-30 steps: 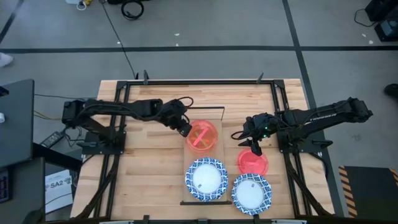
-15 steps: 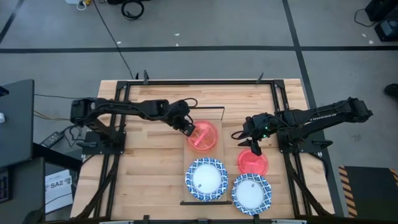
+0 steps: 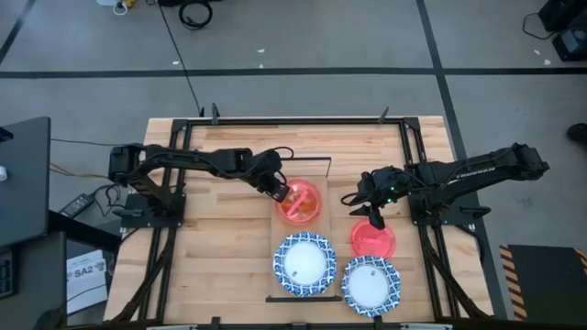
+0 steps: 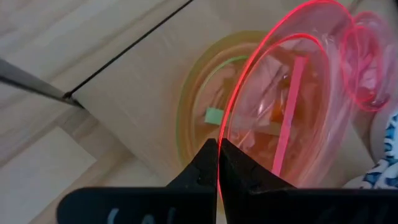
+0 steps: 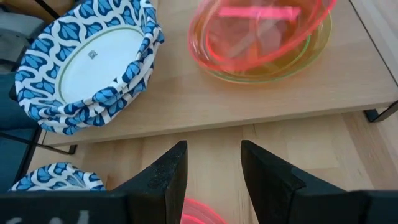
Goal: Place and stack plates onto a shelf
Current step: Stack the left pink transparent plate on the green transparent plate on the shelf
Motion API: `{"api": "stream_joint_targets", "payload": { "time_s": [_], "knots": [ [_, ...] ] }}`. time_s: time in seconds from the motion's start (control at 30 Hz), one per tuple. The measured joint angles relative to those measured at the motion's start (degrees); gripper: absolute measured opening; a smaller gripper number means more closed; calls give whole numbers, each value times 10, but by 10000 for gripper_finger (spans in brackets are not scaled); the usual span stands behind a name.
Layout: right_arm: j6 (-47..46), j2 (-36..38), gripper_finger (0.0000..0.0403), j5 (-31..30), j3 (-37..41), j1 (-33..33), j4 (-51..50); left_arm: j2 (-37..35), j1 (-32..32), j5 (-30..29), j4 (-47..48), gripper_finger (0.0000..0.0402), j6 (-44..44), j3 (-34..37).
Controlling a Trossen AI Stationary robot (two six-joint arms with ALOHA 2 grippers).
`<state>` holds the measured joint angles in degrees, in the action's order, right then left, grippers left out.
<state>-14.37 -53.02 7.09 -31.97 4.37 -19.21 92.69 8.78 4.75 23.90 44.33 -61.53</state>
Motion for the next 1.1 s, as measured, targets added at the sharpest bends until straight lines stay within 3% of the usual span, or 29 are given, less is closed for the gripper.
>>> {"api": "stream_joint_targets", "payload": {
  "time_s": [0.7, 1.1],
  "knots": [
    [0, -3, 156, 0, 0, 0, 3, 1, -22, -34, 1, 8, -1, 0],
    [0, -3, 156, 0, 0, 0, 3, 1, -25, -37, 0, 50, -1, 0]
  ]
}}
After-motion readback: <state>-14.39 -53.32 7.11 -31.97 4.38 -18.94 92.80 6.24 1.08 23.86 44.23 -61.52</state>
